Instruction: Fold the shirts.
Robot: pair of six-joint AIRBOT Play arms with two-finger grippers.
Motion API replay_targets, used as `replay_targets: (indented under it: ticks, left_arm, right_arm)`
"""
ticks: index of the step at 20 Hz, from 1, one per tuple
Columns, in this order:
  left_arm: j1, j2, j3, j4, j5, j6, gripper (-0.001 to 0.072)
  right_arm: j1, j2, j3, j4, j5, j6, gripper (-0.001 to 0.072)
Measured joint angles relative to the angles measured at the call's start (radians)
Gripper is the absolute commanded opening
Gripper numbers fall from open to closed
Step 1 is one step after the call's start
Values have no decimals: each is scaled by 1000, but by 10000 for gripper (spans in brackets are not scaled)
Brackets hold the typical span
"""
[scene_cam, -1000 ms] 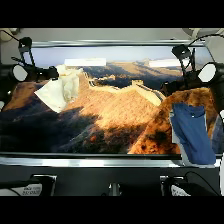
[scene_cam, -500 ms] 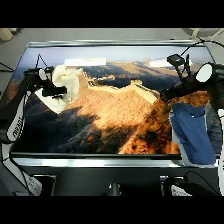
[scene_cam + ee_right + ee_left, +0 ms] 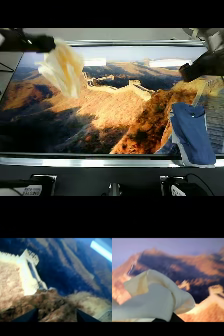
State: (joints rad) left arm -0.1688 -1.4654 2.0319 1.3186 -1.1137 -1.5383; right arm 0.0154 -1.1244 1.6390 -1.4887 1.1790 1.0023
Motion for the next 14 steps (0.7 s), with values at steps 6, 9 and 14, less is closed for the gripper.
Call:
replay_targets:
  ticks: [6,9,14]
  left_arm:
    - [-234,336,-124,-58,166,38,25]
    - [-314,357,-244,-55,174,25,25]
    - [-459,243,-606,-61,210,-74,25]
  right_arm:
    - [0,218,103,-18,-43,14,481]
    - [0,258,114,-21,52,27,482]
    - [0,168,109,-24,312,27,480]
